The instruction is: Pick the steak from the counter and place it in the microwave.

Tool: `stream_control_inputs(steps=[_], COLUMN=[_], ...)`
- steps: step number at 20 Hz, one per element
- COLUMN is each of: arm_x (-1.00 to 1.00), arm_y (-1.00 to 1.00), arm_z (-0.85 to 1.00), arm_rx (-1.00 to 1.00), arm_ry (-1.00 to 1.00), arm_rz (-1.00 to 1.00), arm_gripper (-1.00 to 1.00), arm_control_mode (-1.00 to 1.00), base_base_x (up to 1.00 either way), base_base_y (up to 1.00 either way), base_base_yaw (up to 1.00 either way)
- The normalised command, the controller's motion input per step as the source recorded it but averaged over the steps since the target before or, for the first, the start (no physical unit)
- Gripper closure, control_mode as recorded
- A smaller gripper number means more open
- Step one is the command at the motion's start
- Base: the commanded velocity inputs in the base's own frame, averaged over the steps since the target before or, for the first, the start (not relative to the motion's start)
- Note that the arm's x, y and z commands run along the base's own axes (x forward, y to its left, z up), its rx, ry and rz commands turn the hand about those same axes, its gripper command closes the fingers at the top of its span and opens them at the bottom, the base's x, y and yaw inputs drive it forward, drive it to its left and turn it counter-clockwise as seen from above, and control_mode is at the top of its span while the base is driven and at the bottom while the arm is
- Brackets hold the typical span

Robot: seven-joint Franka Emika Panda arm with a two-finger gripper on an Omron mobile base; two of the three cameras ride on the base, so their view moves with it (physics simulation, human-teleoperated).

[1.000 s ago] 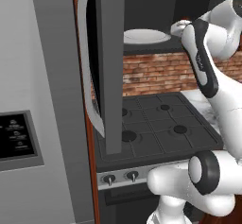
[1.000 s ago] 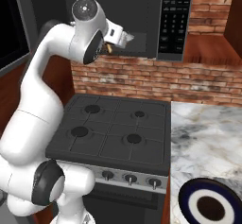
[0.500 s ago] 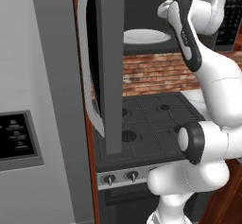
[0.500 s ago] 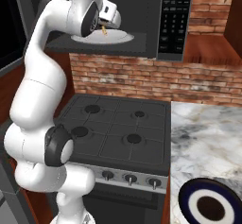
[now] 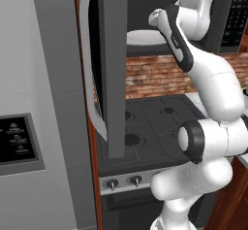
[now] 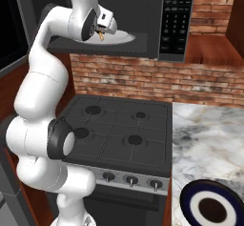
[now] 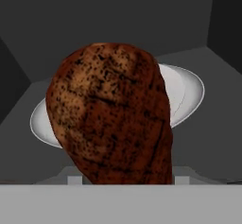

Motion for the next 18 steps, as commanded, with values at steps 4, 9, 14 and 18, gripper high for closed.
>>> stream_control_inputs(steps=[4,9,14,18], arm_x=[0.62,0.58,0.58,0.16], arm_y=[0.13,0.00,0.00,0.00], arm_z=[-0.02,0.00,-0.01,-0.01], arm_rx=[0.00,-0.02,-0.06,-0.07], arm_ry=[-0.14,-0.01,0.04,0.06], arm_rz=[0.03,0.01,0.00,0.01], arm_gripper=[1.00,1.00,1.00,1.00], arm_control_mode=[-1.00,-1.00,-1.00,-1.00], base_base_x=[0.00,0.00,0.00,0.00], base_base_y=[0.00,0.00,0.00,0.00], base_base_yaw=[0.00,0.00,0.00,0.00])
